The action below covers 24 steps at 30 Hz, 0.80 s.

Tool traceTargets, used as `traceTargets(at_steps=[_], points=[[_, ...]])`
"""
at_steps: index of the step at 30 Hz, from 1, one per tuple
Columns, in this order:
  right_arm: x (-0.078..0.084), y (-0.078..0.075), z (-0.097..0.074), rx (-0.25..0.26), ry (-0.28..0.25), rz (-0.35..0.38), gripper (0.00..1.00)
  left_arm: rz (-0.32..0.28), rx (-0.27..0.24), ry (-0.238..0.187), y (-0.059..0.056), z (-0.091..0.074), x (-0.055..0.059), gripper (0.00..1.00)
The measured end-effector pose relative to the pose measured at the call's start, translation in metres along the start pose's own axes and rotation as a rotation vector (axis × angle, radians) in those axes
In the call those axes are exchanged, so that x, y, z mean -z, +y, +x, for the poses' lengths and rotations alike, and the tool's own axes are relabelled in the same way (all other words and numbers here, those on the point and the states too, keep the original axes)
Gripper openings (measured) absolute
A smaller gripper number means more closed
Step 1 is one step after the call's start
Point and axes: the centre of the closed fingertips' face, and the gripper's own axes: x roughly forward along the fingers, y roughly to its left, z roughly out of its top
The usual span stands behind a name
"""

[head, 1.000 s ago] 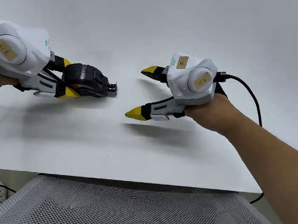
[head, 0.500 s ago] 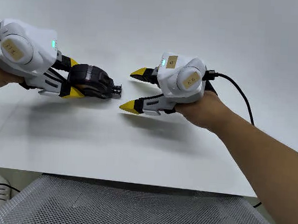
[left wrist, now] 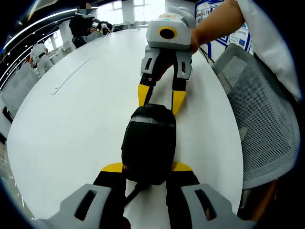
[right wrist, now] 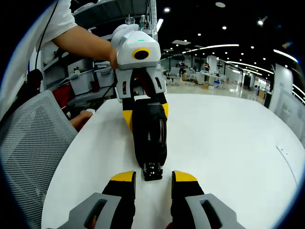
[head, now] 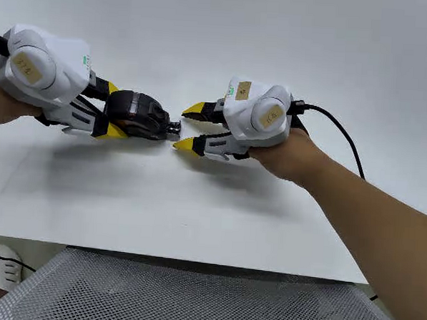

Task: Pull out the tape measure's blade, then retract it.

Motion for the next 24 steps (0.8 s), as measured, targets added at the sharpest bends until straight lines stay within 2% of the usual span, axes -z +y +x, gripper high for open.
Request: traceTargets(at_steps=[12, 24], points=[[-0.002, 0.001, 0.009, -0.018, -0.008, -0.021, 0.15, 0.001, -0.001, 0.0, -0.001, -0.001, 0.0, 0.27], [0.0, 0.002, 0.014, -0.028, -0.012, -0.041, 0.12, 0.003, -0.001, -0.001, -0.001, 0.0, 0.0, 0.27]])
